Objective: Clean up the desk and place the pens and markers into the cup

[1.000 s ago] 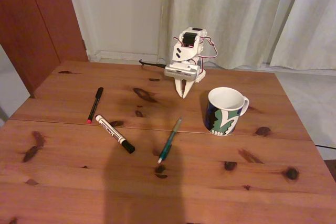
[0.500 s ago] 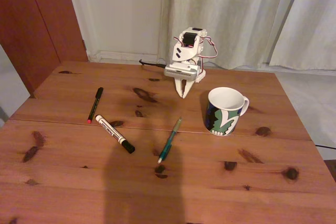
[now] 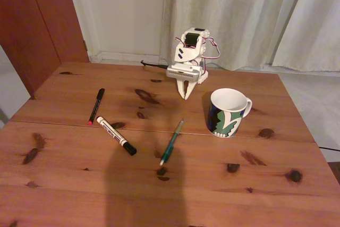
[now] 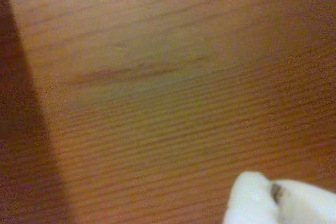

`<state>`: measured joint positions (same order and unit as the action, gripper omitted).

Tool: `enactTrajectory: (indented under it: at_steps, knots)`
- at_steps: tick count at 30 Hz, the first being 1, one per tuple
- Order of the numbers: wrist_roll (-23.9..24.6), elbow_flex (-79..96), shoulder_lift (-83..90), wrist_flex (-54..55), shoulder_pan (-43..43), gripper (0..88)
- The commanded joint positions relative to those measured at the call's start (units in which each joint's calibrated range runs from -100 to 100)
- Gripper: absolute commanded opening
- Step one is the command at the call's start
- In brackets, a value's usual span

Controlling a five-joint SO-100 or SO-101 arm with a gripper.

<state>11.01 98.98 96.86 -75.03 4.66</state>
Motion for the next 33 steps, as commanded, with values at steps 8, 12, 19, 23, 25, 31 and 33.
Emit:
enactTrajectory:
  at_steps: [8, 12, 19, 23, 25, 31, 33]
  knots:
    - [-0.33, 0.57, -0.34, -0.88, -0.19, 1.0]
    - [-0.33, 0.57, -0.34, -0.88, -0.19, 1.0]
    - [-0.33, 0.57, -0.34, -0.88, -0.19, 1.0]
    - [-0.33, 0.57, -0.34, -0.88, 0.13, 1.0]
    - [-0.33, 0.57, -0.34, -0.88, -0.27, 1.0]
    - [-0.43, 0.57, -0.34, -0.88, -0.44, 1.0]
    - [-0.43, 0.57, -0.34, -0.88, -0.44, 1.0]
